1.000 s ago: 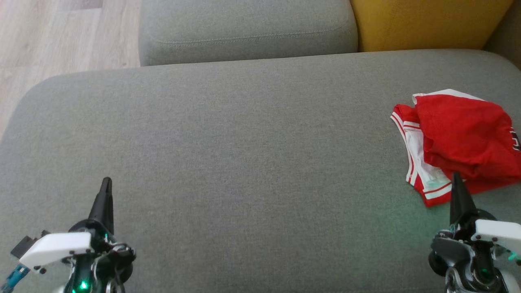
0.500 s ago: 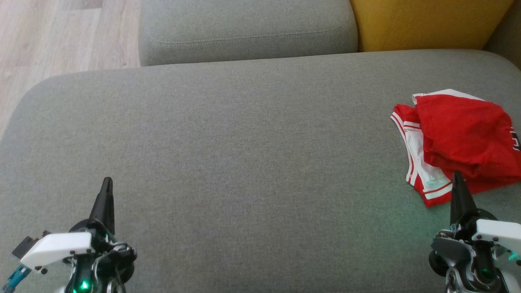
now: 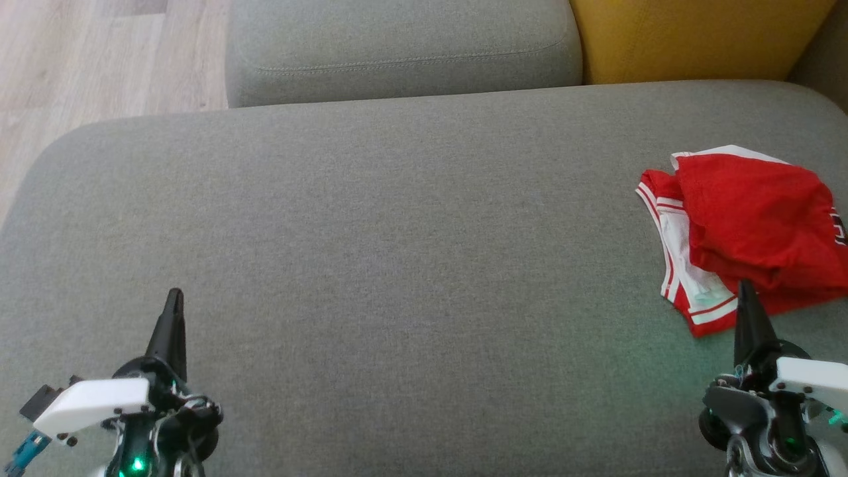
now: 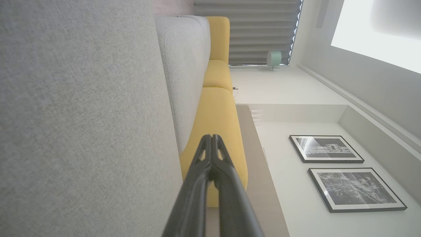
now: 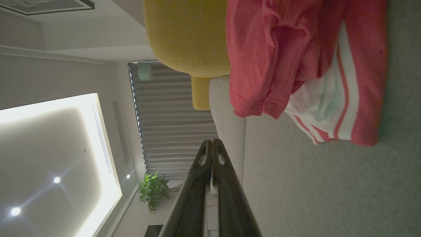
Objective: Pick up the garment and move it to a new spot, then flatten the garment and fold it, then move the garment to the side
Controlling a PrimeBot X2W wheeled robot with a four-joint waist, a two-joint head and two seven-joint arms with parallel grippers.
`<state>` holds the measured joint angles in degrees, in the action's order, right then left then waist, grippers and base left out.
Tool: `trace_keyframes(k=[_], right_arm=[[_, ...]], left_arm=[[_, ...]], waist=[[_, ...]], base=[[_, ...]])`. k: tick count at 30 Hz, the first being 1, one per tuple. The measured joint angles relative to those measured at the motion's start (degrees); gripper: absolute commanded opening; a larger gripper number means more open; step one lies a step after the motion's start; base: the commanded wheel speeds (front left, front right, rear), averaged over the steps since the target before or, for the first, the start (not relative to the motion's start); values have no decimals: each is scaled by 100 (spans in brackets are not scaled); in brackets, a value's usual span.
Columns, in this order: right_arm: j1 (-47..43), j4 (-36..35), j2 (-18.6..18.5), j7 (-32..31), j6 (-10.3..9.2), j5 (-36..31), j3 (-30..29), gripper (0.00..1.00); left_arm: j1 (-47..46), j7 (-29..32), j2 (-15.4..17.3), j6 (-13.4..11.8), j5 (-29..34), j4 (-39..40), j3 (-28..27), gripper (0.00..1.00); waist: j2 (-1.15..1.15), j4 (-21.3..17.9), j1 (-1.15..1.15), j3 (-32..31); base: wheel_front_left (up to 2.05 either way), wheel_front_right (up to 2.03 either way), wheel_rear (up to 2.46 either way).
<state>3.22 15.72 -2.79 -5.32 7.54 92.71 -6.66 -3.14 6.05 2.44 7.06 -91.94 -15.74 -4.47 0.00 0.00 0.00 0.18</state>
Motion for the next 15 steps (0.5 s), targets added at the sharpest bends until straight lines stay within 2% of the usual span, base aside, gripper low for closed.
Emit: trace_keyframes(k=[15], right_arm=[[0,3,2,-49,0,-1,-41,0]], left_arm=[[0,0,-1,0,0,0,-1,0]], waist=[[0,0,0,0]], base=[[0,0,0]])
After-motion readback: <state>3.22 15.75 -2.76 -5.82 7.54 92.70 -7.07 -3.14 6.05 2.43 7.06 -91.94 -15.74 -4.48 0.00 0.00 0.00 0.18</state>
